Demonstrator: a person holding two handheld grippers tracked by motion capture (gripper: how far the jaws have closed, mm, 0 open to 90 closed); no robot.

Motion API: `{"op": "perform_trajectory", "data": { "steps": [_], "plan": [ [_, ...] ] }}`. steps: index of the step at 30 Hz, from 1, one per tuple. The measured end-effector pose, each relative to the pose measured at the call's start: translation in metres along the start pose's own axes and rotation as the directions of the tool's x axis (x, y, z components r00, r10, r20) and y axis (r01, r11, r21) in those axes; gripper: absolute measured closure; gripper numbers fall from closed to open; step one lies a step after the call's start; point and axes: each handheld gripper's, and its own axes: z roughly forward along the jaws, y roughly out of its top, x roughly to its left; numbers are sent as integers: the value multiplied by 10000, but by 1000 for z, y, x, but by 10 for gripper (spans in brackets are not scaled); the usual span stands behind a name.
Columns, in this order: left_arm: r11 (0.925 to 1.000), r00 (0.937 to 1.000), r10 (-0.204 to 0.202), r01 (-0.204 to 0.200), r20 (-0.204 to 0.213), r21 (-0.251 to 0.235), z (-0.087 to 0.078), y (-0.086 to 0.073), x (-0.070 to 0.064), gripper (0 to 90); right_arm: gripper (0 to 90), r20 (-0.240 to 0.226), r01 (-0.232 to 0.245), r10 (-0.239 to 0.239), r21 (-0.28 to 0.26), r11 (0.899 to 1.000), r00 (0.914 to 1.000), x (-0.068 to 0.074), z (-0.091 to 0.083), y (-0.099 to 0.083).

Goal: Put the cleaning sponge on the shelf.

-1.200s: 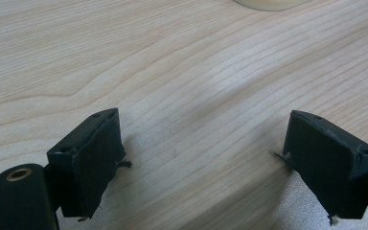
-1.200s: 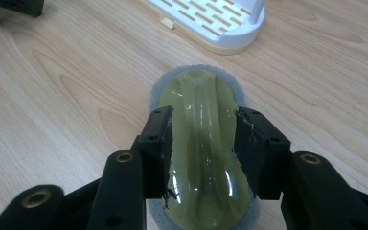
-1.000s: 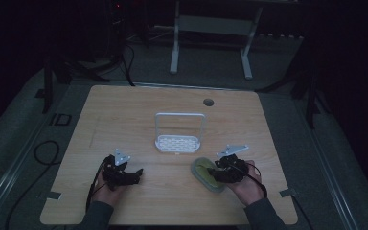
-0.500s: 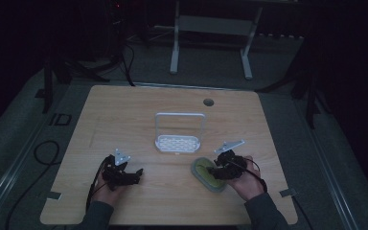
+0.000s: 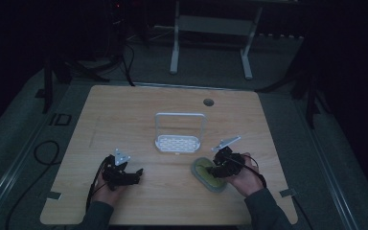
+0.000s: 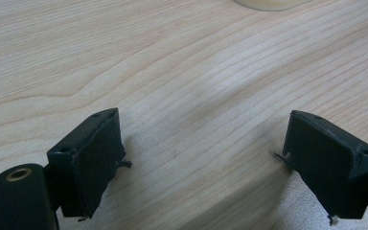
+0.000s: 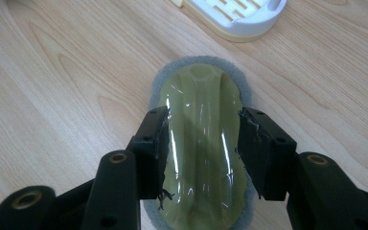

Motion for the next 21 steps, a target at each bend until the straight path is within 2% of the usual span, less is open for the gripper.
{"op": "perform_trajectory", "data": {
  "steps": [21],
  "plan": [
    [10000, 10000, 9, -9, 13, 8, 0, 0, 0, 135, 534, -83, 187, -181, 756, 9970, 9998, -2, 4, 8]
  ]
}}
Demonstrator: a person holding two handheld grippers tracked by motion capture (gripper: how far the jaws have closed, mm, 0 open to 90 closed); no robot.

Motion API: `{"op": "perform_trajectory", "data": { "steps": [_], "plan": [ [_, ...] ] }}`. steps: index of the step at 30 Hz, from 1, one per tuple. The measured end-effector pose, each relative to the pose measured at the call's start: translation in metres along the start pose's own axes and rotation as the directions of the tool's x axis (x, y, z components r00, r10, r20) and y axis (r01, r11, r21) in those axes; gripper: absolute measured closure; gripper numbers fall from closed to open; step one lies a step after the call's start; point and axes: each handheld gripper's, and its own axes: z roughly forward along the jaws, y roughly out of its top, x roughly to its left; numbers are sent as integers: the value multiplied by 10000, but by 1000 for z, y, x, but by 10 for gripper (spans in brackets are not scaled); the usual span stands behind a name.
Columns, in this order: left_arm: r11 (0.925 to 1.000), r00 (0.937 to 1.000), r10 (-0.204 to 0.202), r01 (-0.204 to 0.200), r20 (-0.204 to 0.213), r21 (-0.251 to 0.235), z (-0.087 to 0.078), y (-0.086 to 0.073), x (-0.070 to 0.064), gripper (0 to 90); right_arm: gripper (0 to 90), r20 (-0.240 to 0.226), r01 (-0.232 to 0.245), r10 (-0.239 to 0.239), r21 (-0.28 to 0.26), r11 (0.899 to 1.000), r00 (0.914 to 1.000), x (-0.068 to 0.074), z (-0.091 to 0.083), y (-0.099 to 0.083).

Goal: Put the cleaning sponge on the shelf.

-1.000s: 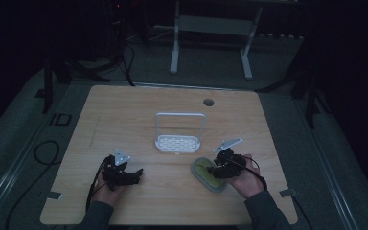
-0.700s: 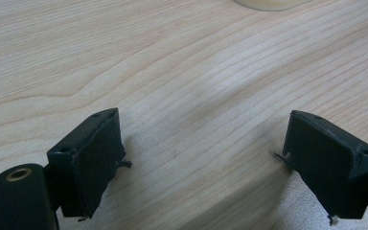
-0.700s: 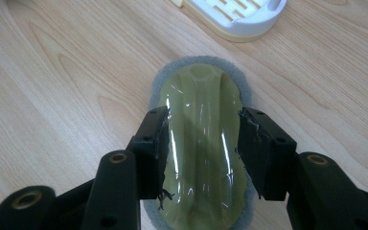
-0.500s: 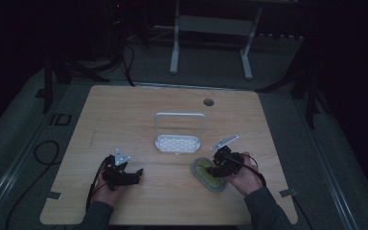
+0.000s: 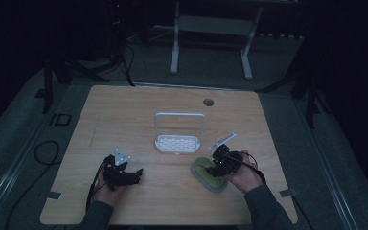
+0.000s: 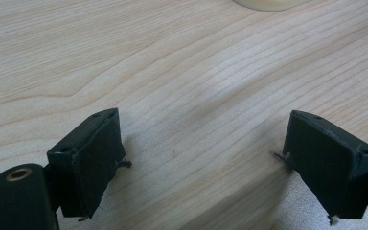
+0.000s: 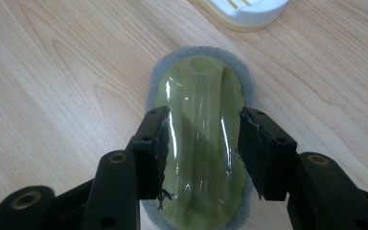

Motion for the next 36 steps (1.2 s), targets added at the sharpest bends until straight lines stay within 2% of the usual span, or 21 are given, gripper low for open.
{"op": "perform_trajectory", "data": {
  "steps": [24, 28, 36],
  "plan": [
    [10000, 10000, 19, -19, -1, 7, 0, 0, 0, 135, 540, -96, 160, -154, 659, 9977, 9998, -2, 5, 8],
    [10000, 10000, 9, -9, -1, 6, 0, 0, 0, 135, 539, -138, 170, -158, 975, 9951, 9998, -2, 7, 11],
    [10000, 10000, 35, -35, -2, 14, 0, 0, 0, 136, 538, -131, 167, -152, 1275, 9917, 9998, -3, 10, 14]
  ]
}}
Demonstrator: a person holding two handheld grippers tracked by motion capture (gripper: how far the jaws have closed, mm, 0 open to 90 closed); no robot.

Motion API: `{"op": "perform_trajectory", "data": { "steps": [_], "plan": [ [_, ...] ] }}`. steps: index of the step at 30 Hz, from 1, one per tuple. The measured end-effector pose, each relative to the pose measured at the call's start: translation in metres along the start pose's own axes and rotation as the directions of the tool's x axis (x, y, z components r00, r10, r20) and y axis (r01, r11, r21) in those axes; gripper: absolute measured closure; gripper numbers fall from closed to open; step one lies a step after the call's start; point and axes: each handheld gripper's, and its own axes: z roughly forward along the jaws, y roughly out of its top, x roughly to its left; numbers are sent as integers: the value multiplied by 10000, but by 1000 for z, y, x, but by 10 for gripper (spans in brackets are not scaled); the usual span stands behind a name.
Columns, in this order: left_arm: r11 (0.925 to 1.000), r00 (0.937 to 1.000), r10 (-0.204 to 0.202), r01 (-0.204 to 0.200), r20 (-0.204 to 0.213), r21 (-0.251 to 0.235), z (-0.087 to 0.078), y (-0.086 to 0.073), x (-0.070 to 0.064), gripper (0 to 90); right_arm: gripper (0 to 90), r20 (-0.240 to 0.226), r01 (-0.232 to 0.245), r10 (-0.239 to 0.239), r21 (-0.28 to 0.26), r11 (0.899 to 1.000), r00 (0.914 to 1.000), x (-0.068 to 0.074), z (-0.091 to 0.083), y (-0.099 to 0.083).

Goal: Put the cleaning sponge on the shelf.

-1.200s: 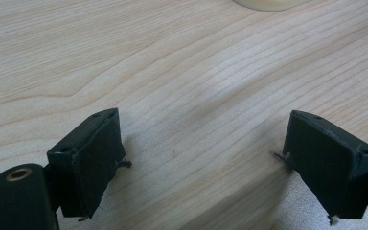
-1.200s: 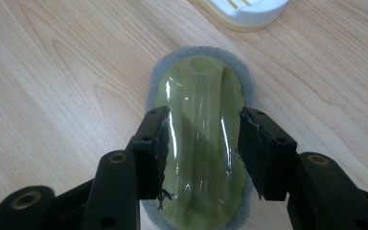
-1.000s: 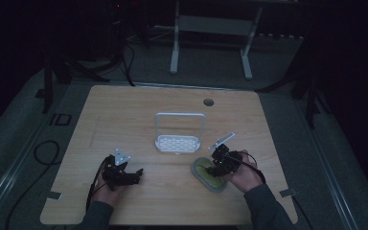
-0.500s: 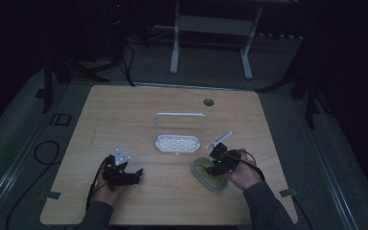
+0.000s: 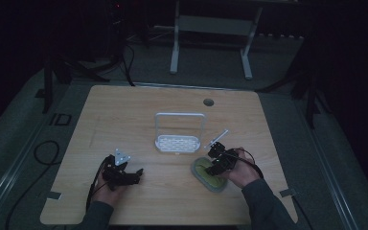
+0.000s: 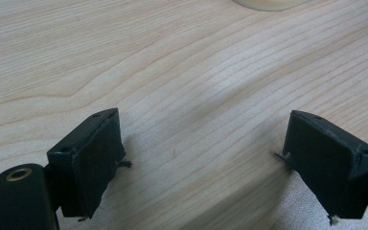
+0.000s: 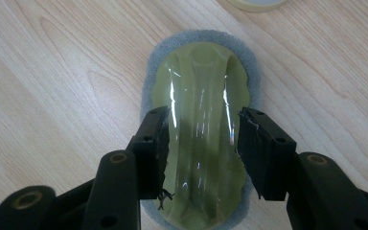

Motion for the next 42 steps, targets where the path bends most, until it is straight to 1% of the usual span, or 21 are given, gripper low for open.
{"op": "perform_trajectory", "data": {
  "steps": [9, 13, 20, 26, 29, 33, 36, 42],
  "plan": [
    [10000, 10000, 4, -4, -4, 6, 0, 0, 0, 135, 546, 1, 50, -50, 467, 9989, 10000, 0, 1, 6],
    [10000, 10000, -4, 4, -3, 2, 0, 0, 0, 135, 551, -24, 93, -91, 589, 9982, 10000, 0, 1, 8],
    [10000, 10000, -5, 5, -4, -1, 0, 0, 0, 135, 571, -35, 196, -194, 991, 9949, 9998, 1, 1, 15],
    [10000, 10000, -11, 11, 6, 5, 0, 0, 0, 135, 575, -117, 240, -225, 1447, 9892, 9997, 0, 4, 16],
    [10000, 10000, -10, 10, 4, 8, 0, 0, 0, 135, 594, -140, 238, -219, 1530, 9879, 9997, 0, 5, 17],
    [10000, 10000, -11, 11, 5, 10, 0, 0, 0, 135, 608, -158, 413, -392, 1638, 9856, 9991, 0, 6, 18],
    [10000, 10000, -1, 1, 5, 8, 0, 0, 0, 135, 618, -136, 402, -384, 1685, 9849, 9992, 0, 6, 20],
    [10000, 10000, -11, 11, 6, 9, 0, 0, 0, 135, 640, -125, 556, -543, 1764, 9827, 9984, 0, 6, 21]
  ]
}}
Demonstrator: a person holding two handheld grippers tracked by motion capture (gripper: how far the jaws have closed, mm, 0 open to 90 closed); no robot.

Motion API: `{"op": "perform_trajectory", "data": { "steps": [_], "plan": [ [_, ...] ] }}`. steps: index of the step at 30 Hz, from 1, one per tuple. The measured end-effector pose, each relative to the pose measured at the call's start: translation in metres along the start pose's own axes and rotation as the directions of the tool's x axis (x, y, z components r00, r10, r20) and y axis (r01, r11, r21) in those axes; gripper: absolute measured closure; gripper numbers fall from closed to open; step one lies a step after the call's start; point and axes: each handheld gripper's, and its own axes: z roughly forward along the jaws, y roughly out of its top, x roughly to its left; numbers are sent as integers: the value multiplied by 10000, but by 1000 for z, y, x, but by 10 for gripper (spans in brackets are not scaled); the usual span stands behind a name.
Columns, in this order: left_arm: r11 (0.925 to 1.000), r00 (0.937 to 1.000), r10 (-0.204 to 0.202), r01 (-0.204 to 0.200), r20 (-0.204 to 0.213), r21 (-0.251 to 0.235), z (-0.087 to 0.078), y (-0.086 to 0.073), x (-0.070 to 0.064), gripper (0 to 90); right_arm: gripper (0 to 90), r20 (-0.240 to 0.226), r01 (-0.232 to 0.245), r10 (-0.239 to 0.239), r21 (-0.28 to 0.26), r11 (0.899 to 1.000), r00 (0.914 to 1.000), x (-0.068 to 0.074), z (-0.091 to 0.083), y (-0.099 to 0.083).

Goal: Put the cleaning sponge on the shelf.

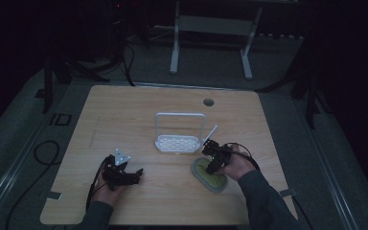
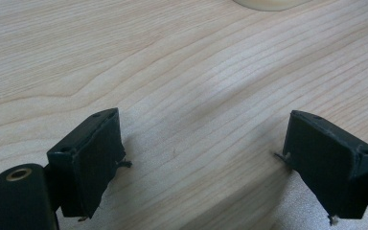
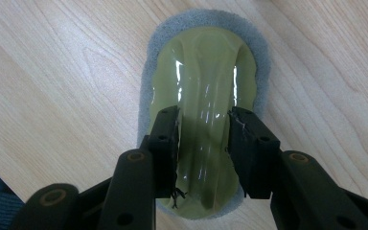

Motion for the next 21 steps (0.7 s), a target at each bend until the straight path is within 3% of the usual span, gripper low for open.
{"op": "perform_trajectory", "data": {
  "steps": [21],
  "plan": [
    [10000, 10000, 10, -10, -1, -1, 0, 0, 0, 135, 710, 133, 339, -346, 528, 9980, 9993, 0, 2, 5]
  ]
}}
